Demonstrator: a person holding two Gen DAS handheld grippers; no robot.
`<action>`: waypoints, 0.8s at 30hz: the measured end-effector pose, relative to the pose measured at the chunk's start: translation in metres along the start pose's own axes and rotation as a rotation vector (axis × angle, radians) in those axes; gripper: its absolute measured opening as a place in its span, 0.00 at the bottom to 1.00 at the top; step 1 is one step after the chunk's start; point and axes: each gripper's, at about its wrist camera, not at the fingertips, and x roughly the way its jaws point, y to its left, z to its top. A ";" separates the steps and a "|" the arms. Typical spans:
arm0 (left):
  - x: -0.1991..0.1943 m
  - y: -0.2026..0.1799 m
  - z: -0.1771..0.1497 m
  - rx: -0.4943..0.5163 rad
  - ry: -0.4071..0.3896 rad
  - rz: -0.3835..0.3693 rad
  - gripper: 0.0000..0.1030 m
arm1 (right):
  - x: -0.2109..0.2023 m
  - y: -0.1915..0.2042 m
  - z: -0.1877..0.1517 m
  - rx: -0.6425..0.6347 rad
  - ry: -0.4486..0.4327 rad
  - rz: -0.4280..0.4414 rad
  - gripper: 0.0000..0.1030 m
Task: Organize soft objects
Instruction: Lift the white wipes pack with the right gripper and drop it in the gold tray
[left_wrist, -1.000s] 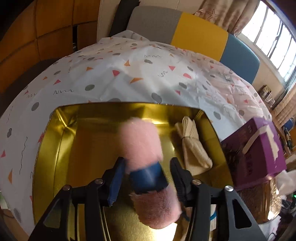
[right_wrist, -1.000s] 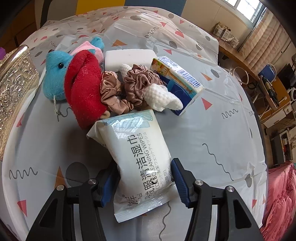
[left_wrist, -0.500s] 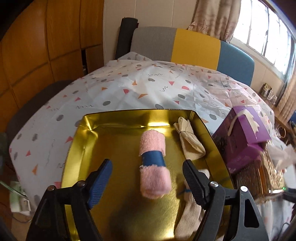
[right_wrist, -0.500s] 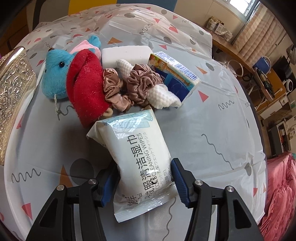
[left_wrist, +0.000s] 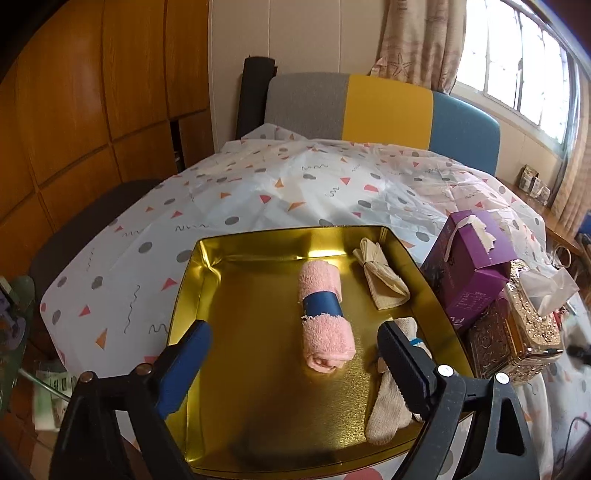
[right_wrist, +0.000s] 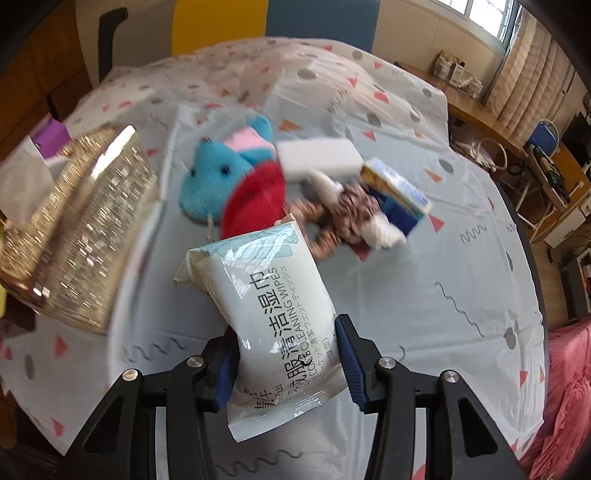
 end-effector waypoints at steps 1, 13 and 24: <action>0.000 0.001 0.000 -0.003 0.007 -0.011 0.90 | -0.004 0.006 0.005 -0.002 -0.002 0.009 0.47; -0.011 0.009 -0.003 -0.018 -0.011 -0.023 0.90 | -0.038 0.042 0.056 0.006 -0.079 0.167 0.47; -0.016 0.010 -0.006 -0.012 -0.008 -0.024 0.90 | -0.038 0.088 0.153 0.023 -0.150 0.143 0.47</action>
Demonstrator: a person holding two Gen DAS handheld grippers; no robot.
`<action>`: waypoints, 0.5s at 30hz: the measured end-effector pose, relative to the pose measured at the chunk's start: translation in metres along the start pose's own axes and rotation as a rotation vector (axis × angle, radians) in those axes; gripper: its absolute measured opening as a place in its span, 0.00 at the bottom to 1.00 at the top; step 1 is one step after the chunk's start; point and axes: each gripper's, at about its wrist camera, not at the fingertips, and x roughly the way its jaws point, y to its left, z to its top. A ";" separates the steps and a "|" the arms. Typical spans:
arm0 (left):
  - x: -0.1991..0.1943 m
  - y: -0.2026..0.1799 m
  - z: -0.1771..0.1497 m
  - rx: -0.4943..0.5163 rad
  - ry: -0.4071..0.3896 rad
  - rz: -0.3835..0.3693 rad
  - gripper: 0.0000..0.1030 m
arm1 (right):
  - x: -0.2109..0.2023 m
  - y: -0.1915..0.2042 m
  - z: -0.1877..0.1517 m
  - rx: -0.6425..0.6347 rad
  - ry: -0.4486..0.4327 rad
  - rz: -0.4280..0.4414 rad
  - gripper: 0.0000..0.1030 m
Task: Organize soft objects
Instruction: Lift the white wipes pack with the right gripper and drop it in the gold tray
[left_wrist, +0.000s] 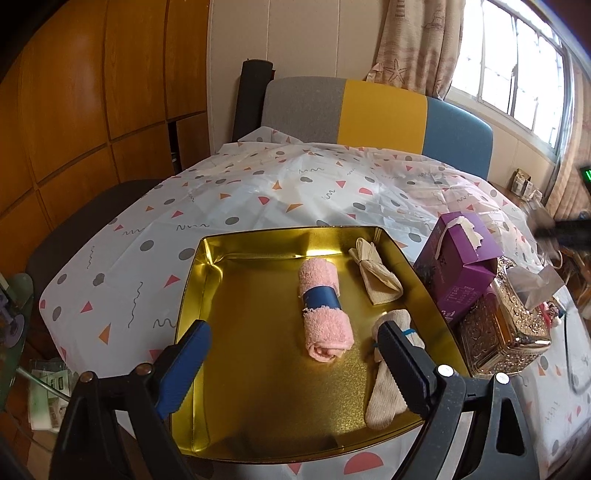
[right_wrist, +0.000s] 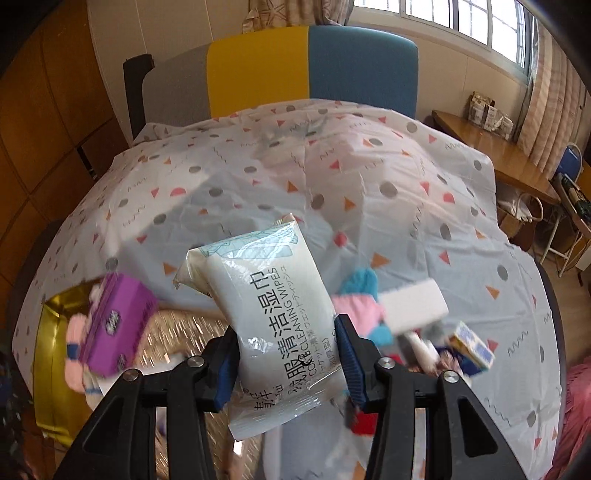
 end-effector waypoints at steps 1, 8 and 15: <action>0.000 0.001 0.000 -0.002 0.000 0.001 0.90 | 0.003 0.008 0.010 -0.003 -0.008 0.003 0.47; 0.003 0.009 -0.004 -0.018 0.015 0.015 0.90 | 0.009 0.098 0.056 -0.128 -0.056 0.052 0.47; 0.004 0.020 -0.008 -0.035 0.020 0.038 0.93 | 0.008 0.208 0.037 -0.313 -0.039 0.190 0.47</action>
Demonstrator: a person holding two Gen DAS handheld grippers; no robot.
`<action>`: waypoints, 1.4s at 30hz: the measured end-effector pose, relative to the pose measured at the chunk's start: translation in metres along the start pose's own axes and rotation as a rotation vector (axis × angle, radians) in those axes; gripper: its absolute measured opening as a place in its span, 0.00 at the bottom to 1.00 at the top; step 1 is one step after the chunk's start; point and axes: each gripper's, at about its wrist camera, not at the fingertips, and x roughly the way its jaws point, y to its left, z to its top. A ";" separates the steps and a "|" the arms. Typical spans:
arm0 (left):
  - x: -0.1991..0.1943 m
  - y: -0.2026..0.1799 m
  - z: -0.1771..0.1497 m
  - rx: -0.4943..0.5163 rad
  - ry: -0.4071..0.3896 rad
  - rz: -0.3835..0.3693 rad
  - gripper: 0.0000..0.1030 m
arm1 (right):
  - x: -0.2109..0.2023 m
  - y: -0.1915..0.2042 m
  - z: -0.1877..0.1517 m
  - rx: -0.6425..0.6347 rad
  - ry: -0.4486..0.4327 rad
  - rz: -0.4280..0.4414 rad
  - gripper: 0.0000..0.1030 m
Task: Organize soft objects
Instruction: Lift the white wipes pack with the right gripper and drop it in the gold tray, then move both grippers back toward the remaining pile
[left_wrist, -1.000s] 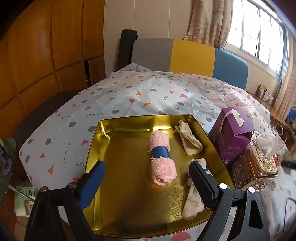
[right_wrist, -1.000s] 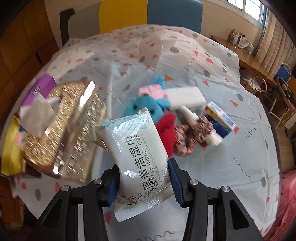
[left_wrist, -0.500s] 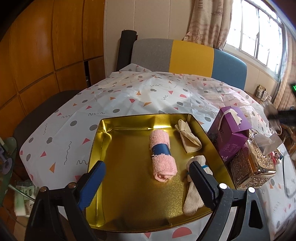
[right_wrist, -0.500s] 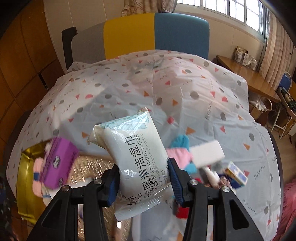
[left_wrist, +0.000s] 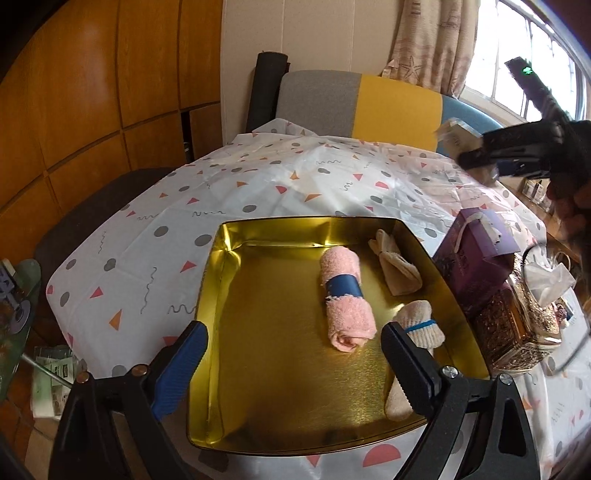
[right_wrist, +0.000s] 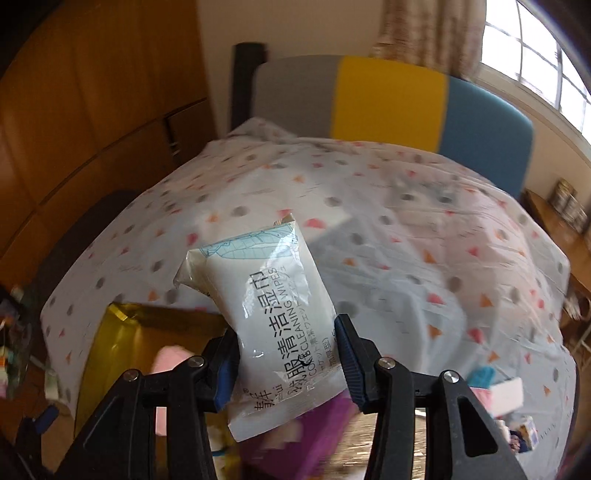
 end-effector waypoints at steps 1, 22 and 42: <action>0.000 0.002 -0.001 -0.004 -0.001 0.006 0.93 | 0.006 0.016 -0.004 -0.026 0.015 0.017 0.47; -0.010 0.026 -0.007 -0.064 -0.010 0.052 1.00 | 0.101 0.096 -0.082 -0.020 0.236 0.150 0.59; -0.015 0.003 -0.011 0.004 0.007 0.053 1.00 | -0.045 0.024 -0.112 -0.020 -0.124 0.095 0.60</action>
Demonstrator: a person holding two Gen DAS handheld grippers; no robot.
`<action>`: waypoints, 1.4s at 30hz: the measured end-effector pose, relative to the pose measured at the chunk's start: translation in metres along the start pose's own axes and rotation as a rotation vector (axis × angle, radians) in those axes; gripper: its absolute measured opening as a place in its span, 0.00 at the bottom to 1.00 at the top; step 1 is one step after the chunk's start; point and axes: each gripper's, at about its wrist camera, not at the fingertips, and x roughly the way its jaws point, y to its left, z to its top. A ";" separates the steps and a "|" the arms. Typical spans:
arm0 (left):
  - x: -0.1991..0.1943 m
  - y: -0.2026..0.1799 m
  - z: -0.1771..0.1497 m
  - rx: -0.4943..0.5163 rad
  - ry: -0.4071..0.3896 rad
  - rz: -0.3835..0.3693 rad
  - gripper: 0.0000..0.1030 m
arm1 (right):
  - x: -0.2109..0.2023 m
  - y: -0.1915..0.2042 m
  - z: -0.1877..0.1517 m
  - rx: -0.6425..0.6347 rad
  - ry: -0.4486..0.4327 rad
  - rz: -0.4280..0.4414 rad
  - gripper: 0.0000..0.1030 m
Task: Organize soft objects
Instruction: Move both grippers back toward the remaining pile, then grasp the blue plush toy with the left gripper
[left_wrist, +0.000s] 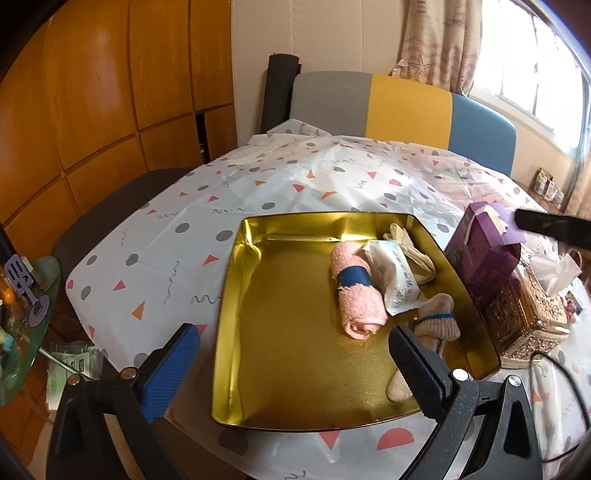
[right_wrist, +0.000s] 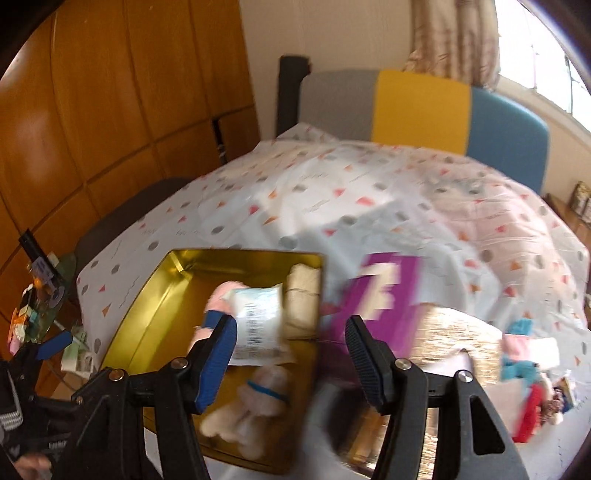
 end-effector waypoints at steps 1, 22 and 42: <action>0.001 -0.001 0.000 0.001 0.004 -0.002 1.00 | -0.009 -0.009 -0.001 0.010 -0.013 -0.013 0.60; -0.043 -0.106 0.040 0.267 -0.114 -0.277 0.99 | -0.100 -0.331 -0.147 0.772 -0.054 -0.579 0.60; -0.006 -0.419 0.072 0.568 0.148 -0.578 0.77 | -0.106 -0.368 -0.189 1.072 -0.030 -0.434 0.60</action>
